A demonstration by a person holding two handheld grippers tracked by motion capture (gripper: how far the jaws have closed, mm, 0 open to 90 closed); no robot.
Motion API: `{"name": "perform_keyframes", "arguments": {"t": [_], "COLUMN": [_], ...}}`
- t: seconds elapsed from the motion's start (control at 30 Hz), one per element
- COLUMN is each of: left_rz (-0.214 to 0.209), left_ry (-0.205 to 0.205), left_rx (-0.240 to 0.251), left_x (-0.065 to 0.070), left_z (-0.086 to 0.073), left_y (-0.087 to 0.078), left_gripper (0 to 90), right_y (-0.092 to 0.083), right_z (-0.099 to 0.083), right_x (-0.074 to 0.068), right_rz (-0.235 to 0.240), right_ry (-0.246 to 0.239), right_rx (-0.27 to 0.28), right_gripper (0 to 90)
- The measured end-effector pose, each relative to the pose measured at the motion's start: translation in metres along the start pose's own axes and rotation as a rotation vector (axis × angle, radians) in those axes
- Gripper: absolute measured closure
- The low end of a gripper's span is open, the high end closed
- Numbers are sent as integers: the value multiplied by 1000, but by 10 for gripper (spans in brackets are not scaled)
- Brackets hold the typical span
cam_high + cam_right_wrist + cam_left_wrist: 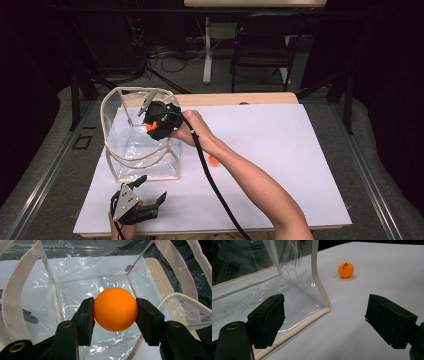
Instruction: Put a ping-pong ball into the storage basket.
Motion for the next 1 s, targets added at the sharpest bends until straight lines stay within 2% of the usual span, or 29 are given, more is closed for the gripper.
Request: {"name": "perform_keyframes", "arguments": {"t": [0.87,1.0], "left_rz": [0,2], "left_ry": [1,-1], "left_rx": [2,2], "left_x": [0,0], "left_z": [0,0], "left_y": [0,0], "left_gripper": [157,157], "right_y": [-7,-7], "right_z": [-5,-7], "right_x": [1,3], "right_rz": [12,17], "right_ry": [11,25], "right_rx": [-11,-6], "right_gripper": [501,393]}}
Point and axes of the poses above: each handheld gripper's, and its own axes: y roughly forward along the jaws, z roughly out of its top, x roughly to its right, the point moved 9 cm from there along y, roughly forward along the jaws, and after that the axes turned 15 degrees about -z, right-handed, at the moved point
